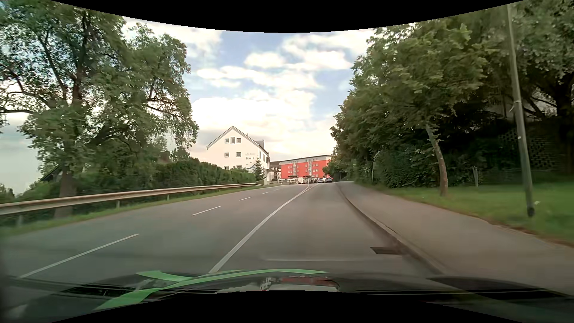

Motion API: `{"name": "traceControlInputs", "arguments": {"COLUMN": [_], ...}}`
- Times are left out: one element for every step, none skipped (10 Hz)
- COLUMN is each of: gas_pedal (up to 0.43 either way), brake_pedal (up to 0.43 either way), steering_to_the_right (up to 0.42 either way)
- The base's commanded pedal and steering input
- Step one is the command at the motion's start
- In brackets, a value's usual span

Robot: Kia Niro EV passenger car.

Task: Follow the waypoints while adhering to traffic rules and regulations

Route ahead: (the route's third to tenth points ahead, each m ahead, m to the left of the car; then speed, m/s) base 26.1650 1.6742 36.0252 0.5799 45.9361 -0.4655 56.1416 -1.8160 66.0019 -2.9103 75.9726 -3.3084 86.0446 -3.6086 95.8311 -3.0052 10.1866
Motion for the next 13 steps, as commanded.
{"name": "traceControlInputs", "arguments": {"gas_pedal": [0.169,0.169,0.169,0.169,0.169,0.169,0.169,0.169,0.169,0.169,0.169,0.169,0.169], "brake_pedal": [0.000,0.000,0.000,0.000,0.000,0.000,0.000,0.000,0.000,0.000,0.000,0.000,0.000], "steering_to_the_right": [0.025,0.025,0.025,0.025,0.024,0.024,0.022,0.021,0.020,0.019,0.019,0.018,0.018]}}
